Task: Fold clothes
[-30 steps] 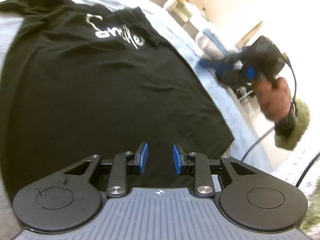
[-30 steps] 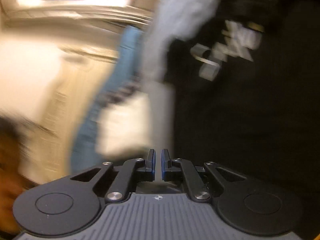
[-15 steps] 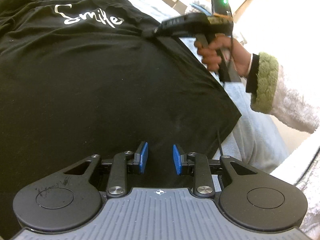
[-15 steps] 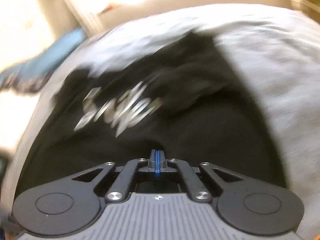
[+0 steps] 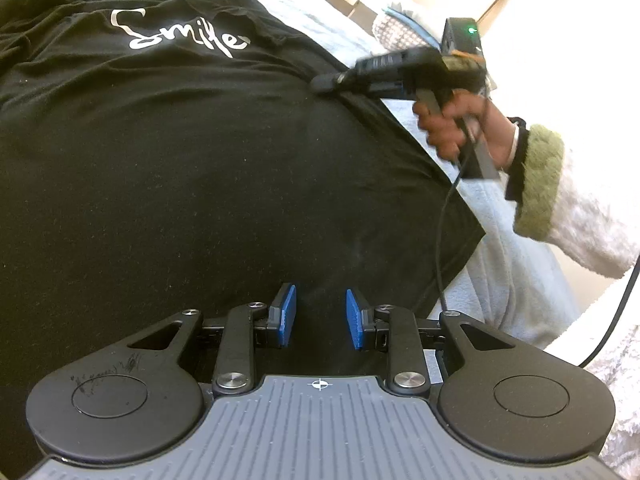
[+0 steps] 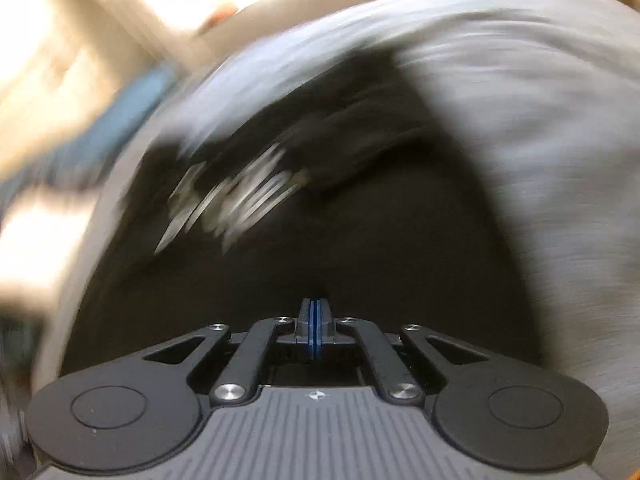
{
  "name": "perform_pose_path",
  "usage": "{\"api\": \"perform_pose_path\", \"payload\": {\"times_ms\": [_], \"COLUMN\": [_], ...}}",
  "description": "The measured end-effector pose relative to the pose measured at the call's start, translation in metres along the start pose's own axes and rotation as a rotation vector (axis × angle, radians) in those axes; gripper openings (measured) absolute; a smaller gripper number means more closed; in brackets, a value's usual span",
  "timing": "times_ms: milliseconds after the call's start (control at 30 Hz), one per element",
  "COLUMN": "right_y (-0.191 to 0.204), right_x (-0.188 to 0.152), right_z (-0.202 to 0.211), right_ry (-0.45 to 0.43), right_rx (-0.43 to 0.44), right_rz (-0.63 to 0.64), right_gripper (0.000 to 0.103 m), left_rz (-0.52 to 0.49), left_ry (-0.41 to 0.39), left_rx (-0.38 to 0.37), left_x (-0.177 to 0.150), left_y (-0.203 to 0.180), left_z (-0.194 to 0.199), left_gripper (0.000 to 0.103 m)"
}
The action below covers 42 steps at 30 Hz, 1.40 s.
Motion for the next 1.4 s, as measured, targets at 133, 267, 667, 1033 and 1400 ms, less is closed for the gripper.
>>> {"api": "perform_pose_path", "payload": {"times_ms": [133, 267, 667, 1033, 1400], "right_y": [-0.01, 0.032, -0.022, -0.05, -0.004], "right_x": [0.013, -0.022, -0.015, -0.029, -0.068], "right_z": [0.024, 0.045, 0.084, 0.086, 0.085], "right_ry": [-0.039, 0.125, 0.049, 0.086, 0.202], "right_rx": [0.007, 0.224, 0.03, -0.053, 0.166], "right_rz": [-0.034, 0.076, 0.049, 0.024, 0.121], "right_gripper": [0.002, 0.002, 0.002, 0.002, 0.002], "left_rz": [0.001, 0.0, -0.002, -0.007, -0.008], "left_ry": [0.0, 0.003, 0.003, 0.004, 0.003], "left_rx": [0.008, 0.014, 0.027, 0.04, 0.053], "left_x": [0.0, 0.001, 0.0, 0.0, -0.001], "left_y": [0.0, 0.0, -0.003, -0.005, -0.006], "left_z": [0.002, 0.002, 0.004, 0.004, 0.005], "left_gripper": [0.027, 0.027, 0.027, 0.027, 0.028]}}
Point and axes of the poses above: each gripper's, at about its wrist camera, not at the fingertips, and z roughly against the way its jaws point, y to its left, x to its top, the point moved 6 cm from there along -z, roughly the way its jaws point, and after that the axes turned 11 degrees about -y, right-handed, at the moved point
